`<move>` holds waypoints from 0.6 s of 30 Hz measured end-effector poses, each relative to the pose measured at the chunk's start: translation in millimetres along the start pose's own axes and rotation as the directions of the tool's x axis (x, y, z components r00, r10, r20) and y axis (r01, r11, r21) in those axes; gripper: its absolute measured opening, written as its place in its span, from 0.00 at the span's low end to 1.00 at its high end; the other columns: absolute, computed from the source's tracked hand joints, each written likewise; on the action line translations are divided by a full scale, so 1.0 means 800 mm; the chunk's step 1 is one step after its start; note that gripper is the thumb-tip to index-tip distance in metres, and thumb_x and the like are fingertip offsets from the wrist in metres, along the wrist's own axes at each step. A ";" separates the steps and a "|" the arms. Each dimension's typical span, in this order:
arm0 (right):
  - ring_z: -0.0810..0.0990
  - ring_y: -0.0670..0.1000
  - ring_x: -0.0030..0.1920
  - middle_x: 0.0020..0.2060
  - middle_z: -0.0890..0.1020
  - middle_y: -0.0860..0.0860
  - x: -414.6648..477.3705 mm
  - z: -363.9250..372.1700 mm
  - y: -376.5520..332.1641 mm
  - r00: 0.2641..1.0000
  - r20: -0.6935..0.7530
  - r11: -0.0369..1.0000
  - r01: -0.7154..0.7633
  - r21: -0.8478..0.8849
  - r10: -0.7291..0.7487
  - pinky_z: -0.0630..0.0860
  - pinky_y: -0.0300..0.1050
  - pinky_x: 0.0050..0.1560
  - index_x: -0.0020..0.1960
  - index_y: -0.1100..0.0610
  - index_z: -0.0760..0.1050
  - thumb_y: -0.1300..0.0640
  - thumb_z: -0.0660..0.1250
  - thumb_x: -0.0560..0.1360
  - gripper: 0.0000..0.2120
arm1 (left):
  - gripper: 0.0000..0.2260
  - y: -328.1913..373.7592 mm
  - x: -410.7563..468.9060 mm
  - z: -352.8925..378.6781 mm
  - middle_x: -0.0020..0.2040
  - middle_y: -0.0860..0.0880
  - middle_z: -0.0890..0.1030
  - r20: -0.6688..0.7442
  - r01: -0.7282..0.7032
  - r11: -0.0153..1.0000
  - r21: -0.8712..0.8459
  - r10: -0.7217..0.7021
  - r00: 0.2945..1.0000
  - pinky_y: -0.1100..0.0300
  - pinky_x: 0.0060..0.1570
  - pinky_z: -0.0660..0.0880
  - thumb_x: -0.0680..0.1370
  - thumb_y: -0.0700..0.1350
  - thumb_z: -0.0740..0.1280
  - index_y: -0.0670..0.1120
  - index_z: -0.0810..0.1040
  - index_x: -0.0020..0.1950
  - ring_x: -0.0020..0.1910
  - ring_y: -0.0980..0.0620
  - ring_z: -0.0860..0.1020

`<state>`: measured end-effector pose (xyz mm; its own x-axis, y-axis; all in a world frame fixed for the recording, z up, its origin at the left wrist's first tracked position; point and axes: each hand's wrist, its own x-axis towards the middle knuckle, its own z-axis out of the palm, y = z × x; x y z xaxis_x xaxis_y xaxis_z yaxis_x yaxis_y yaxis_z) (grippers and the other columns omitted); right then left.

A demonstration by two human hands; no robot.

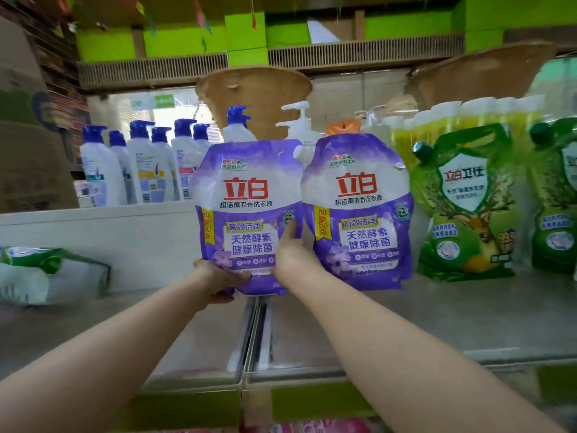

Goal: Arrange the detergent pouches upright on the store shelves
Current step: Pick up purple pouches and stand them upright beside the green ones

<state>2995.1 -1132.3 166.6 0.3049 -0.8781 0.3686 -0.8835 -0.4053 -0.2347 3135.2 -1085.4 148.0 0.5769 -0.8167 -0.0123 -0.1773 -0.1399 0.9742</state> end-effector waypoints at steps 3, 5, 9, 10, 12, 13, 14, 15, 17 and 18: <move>0.73 0.55 0.63 0.65 0.71 0.59 0.007 0.006 -0.003 0.997 -0.004 0.994 -0.077 0.082 0.077 0.53 0.52 0.73 0.75 0.63 0.42 0.57 0.64 0.71 0.42 | 0.33 0.000 0.005 0.002 0.60 0.39 0.78 -0.001 0.013 1.000 0.001 -0.013 1.000 0.57 0.28 0.75 0.64 0.40 0.79 0.40 0.70 0.65 0.46 0.45 0.77; 0.69 0.57 0.67 0.59 0.77 0.58 0.014 0.013 0.002 0.999 -0.029 0.996 -0.032 0.078 0.035 0.48 0.52 0.74 0.74 0.66 0.37 0.60 0.63 0.73 0.42 | 0.35 -0.005 0.007 0.007 0.60 0.40 0.77 -0.049 0.000 1.000 0.014 0.001 0.999 0.59 0.26 0.75 0.61 0.43 0.80 0.41 0.70 0.64 0.48 0.45 0.79; 0.68 0.58 0.68 0.57 0.79 0.59 0.010 0.007 0.004 1.000 0.011 0.998 -0.005 -0.055 0.006 0.46 0.55 0.74 0.74 0.66 0.36 0.63 0.61 0.74 0.40 | 0.38 -0.005 0.002 0.013 0.60 0.41 0.76 -0.090 0.000 0.999 0.042 0.004 0.996 0.61 0.23 0.74 0.59 0.47 0.81 0.42 0.69 0.64 0.45 0.46 0.79; 0.69 0.58 0.67 0.60 0.77 0.59 0.012 0.010 0.006 0.999 0.031 0.998 0.013 -0.058 -0.011 0.49 0.56 0.74 0.75 0.64 0.37 0.62 0.59 0.75 0.38 | 0.38 -0.004 0.001 0.013 0.60 0.41 0.76 -0.094 0.003 1.000 0.031 0.000 0.996 0.61 0.24 0.75 0.59 0.47 0.81 0.42 0.68 0.63 0.45 0.46 0.79; 0.67 0.58 0.68 0.64 0.73 0.60 0.011 0.009 0.006 0.998 0.064 0.996 0.032 -0.082 -0.027 0.49 0.56 0.74 0.75 0.63 0.38 0.61 0.57 0.76 0.36 | 0.37 -0.003 -0.003 0.014 0.61 0.42 0.75 -0.109 0.008 1.000 0.005 -0.007 0.994 0.59 0.26 0.75 0.60 0.46 0.81 0.43 0.67 0.63 0.47 0.46 0.79; 0.66 0.58 0.69 0.63 0.74 0.60 0.009 0.009 0.006 0.998 0.053 0.992 0.045 -0.121 -0.039 0.46 0.55 0.74 0.74 0.66 0.37 0.62 0.57 0.76 0.37 | 0.37 -0.003 -0.004 0.014 0.61 0.42 0.75 -0.109 0.011 1.000 -0.008 -0.012 0.994 0.59 0.27 0.75 0.60 0.46 0.81 0.43 0.67 0.63 0.49 0.46 0.79; 0.65 0.59 0.70 0.63 0.74 0.60 0.010 0.010 0.008 0.998 0.044 0.989 0.060 -0.137 -0.054 0.45 0.55 0.74 0.74 0.67 0.37 0.63 0.57 0.76 0.36 | 0.37 -0.002 -0.007 0.014 0.61 0.42 0.75 -0.105 0.008 1.000 -0.015 -0.009 0.994 0.60 0.28 0.75 0.61 0.46 0.81 0.42 0.66 0.63 0.49 0.46 0.79; 0.63 0.60 0.70 0.65 0.72 0.60 0.008 0.009 0.008 0.998 0.037 0.992 0.055 -0.114 -0.051 0.46 0.56 0.74 0.75 0.66 0.38 0.63 0.56 0.76 0.35 | 0.36 -0.001 -0.010 0.014 0.61 0.42 0.76 -0.092 0.002 1.000 -0.011 -0.003 0.996 0.60 0.29 0.76 0.61 0.46 0.80 0.42 0.67 0.63 0.47 0.47 0.79; 0.64 0.62 0.70 0.66 0.71 0.62 -0.002 -0.001 0.008 0.998 0.043 0.999 0.036 -0.007 -0.036 0.49 0.57 0.74 0.76 0.62 0.41 0.63 0.53 0.76 0.32 | 0.31 -0.001 -0.017 0.011 0.56 0.43 0.79 -0.050 -0.016 1.000 -0.010 0.016 0.999 0.61 0.30 0.76 0.64 0.43 0.79 0.41 0.69 0.62 0.41 0.50 0.78; 0.65 0.63 0.69 0.63 0.74 0.63 -0.012 -0.011 0.005 0.998 0.033 0.999 0.049 -0.007 -0.049 0.49 0.57 0.74 0.75 0.63 0.43 0.64 0.54 0.76 0.32 | 0.27 -0.001 -0.021 0.010 0.51 0.44 0.80 -0.032 -0.024 1.000 -0.014 0.023 0.999 0.62 0.31 0.75 0.65 0.42 0.78 0.40 0.71 0.60 0.38 0.51 0.77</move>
<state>2985.7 -1123.4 170.0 0.3595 -0.8651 0.3498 -0.8698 -0.4464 -0.2101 3119.6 -1076.3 145.5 0.5982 -0.8011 0.0178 -0.1796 -0.1125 0.9773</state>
